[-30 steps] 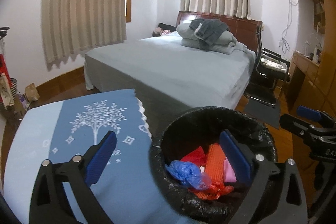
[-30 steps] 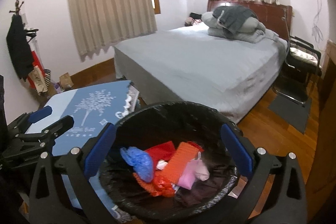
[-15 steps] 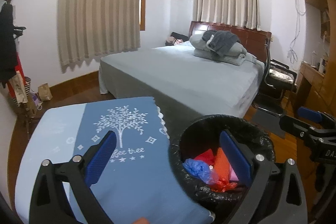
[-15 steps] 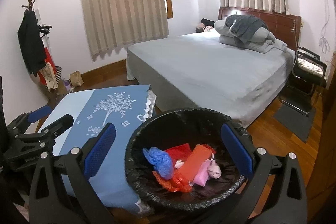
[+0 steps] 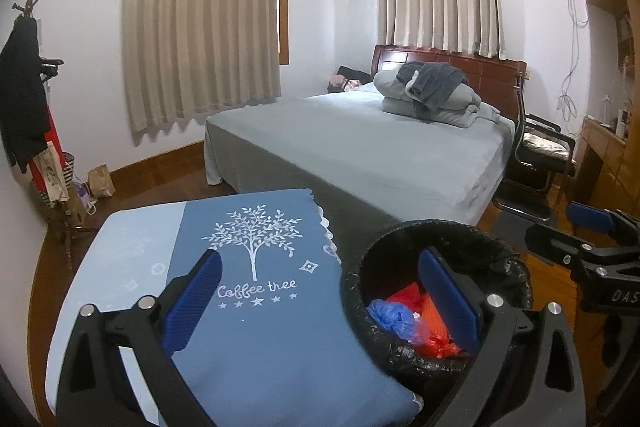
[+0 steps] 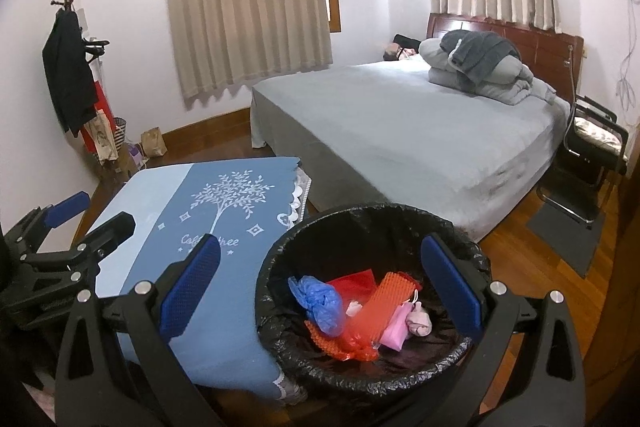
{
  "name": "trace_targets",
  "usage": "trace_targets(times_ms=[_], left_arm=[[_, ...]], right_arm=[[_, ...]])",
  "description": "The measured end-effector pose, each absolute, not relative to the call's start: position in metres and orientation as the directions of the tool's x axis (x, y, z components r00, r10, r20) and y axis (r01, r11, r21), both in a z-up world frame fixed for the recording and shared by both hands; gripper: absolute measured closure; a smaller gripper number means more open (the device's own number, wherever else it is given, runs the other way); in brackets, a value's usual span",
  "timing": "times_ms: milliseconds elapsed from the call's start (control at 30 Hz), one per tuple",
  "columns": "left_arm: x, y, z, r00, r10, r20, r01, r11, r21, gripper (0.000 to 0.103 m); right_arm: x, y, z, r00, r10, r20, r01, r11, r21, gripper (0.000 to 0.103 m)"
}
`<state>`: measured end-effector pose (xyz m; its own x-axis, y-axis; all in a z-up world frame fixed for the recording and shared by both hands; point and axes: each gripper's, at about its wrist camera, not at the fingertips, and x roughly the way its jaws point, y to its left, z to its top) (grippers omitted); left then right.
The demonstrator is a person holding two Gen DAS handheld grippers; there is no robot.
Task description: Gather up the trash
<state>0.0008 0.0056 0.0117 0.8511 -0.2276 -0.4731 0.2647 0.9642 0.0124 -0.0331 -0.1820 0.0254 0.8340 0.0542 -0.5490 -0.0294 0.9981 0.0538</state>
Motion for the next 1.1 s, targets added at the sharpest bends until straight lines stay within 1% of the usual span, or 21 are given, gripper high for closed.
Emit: trace_targets(times_ms=[1100], left_arm=[[-0.0018,0.0073,0.0141,0.854,-0.227,-0.468,0.266,0.964,0.018,0.006]], right_arm=[[-0.0336,-0.1808,0.0246,0.834,0.055,-0.55,-0.029,0.998,0.056,0.005]])
